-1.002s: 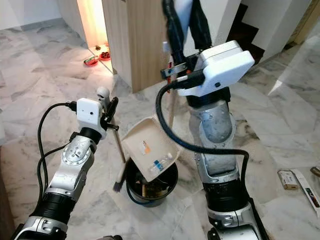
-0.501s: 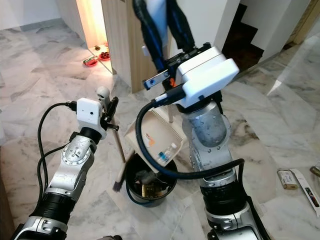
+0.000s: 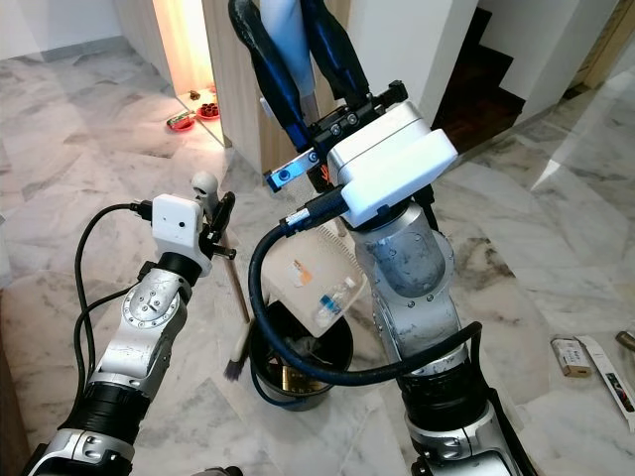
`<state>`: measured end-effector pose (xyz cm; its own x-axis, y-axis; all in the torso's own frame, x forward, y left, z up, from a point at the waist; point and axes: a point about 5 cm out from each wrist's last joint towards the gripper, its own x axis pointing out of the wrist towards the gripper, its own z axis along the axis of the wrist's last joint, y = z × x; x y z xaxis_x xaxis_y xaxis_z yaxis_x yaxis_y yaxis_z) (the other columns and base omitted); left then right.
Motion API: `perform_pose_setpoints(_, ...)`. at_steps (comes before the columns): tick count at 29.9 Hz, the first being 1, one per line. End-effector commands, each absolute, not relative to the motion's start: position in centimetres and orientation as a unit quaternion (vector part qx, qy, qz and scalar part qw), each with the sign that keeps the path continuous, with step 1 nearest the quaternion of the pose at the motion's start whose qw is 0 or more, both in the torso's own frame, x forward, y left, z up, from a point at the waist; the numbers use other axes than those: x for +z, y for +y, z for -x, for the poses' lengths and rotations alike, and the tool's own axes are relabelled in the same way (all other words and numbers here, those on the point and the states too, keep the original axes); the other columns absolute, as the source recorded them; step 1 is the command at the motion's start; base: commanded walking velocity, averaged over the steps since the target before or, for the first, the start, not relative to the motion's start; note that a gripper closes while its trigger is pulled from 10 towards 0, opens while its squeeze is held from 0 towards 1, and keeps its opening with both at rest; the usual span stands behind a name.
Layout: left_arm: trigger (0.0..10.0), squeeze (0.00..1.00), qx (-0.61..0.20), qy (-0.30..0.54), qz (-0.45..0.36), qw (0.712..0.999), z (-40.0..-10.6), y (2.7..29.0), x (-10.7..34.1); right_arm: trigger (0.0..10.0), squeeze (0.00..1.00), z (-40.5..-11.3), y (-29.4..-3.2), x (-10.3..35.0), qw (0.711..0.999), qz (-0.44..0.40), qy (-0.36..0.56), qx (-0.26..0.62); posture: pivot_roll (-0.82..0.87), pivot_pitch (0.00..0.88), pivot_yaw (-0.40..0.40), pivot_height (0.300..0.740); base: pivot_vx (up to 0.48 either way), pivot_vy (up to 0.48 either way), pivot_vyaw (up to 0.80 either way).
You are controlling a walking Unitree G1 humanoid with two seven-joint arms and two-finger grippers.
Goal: Sweep floor
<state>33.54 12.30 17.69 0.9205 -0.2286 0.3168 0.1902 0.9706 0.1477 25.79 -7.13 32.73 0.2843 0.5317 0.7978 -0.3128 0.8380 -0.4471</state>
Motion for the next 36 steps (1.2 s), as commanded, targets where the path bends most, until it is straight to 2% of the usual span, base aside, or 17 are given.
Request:
perform_pose_setpoints(1,10.0,0.0,-0.11,-0.201,-0.055,0.972,-33.4,12.2,19.0,10.0,0.0,-23.6,-6.9,34.4,0.744,0.123,-0.599,0.27,0.15,0.083,-0.082,0.74,0.0,0.0,0.0)
perform_pose_setpoints(19,10.0,0.0,-0.109,-0.201,-0.054,0.972,-33.4,12.2,19.0,10.0,0.0,-23.7,-6.6,33.9,0.736,0.151,-0.594,0.288,0.15,0.084,-0.086,0.74,0.0,0.0,0.0)
perform_pose_setpoints(21,10.0,0.0,-0.109,-0.2,-0.054,0.972,-33.4,12.2,19.0,10.0,0.0,-23.9,-6.7,33.7,0.747,0.137,-0.585,0.284,0.15,0.083,-0.086,0.74,0.0,0.0,0.0)
perform_pose_setpoints(25,10.0,0.0,-0.11,-0.199,-0.054,0.972,-33.4,12.2,19.0,10.0,0.0,-25.7,-8.0,33.0,0.805,0.068,-0.536,0.245,0.15,0.084,-0.085,0.74,0.0,0.0,0.0)
perform_pose_setpoints(26,10.0,0.0,-0.11,-0.199,-0.055,0.972,-33.4,12.2,19.0,10.0,0.0,-26.8,-9.2,32.7,0.828,0.033,-0.516,0.217,0.15,0.085,-0.084,0.74,0.0,0.0,0.0)
perform_pose_setpoints(28,10.0,0.0,-0.109,-0.199,-0.055,0.972,-33.4,12.2,19.0,10.0,0.0,-27.4,-10.2,32.5,0.842,0.012,-0.504,0.19,0.15,0.086,-0.084,0.74,0.0,0.0,0.0)
perform_pose_setpoints(29,10.0,0.0,-0.109,-0.198,-0.055,0.973,-33.4,12.3,18.9,10.0,0.0,-28.2,-11.6,32.5,0.856,-0.017,-0.494,0.151,0.15,0.085,-0.082,0.74,0.0,0.0,0.0)
perform_pose_setpoints(36,10.0,0.0,-0.109,-0.197,-0.057,0.973,-33.4,12.4,18.9,10.0,0.0,-28.6,-13.8,32.7,0.867,-0.042,-0.489,0.089,0.15,0.086,-0.074,0.74,0.0,0.0,0.0)
